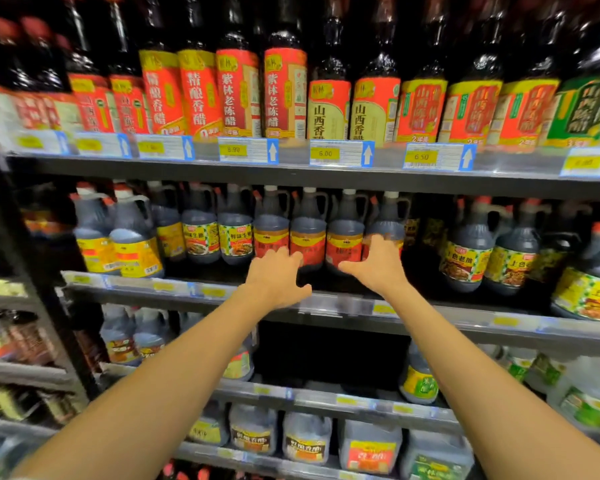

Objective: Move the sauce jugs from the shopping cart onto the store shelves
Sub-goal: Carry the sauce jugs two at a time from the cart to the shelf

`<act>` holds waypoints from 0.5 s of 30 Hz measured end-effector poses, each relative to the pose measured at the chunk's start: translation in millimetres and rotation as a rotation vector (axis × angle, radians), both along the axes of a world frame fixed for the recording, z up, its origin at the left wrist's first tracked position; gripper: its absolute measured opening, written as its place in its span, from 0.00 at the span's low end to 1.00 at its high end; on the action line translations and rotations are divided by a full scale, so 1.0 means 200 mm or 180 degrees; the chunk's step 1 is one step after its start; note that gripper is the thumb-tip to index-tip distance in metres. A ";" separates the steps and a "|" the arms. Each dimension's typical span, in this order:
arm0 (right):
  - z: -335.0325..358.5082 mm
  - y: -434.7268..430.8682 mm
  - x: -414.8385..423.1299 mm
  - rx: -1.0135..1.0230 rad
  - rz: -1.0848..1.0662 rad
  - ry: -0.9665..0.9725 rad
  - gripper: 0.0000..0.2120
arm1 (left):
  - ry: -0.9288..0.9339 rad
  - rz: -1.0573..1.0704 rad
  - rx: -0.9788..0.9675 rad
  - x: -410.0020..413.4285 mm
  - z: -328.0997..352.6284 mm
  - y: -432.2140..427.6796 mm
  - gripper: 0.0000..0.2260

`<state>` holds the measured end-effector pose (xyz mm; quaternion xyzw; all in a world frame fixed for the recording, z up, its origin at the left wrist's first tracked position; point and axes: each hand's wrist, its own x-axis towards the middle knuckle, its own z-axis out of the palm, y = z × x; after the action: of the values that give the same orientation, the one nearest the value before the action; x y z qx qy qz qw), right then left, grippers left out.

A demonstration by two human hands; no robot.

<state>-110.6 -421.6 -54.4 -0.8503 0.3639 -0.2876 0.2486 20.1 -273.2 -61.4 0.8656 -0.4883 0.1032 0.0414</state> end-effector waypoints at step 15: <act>-0.04 1.10 0.39 -0.1554 0.2348 0.1302 0.49 | -0.0032 0.1598 0.0184 0.10 -0.13 1.28 0.34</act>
<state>-33.0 -202.2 -62.5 -0.9951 0.0016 -0.0844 0.0506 39.4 -16.9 -88.3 0.9600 -0.2609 0.1006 -0.0127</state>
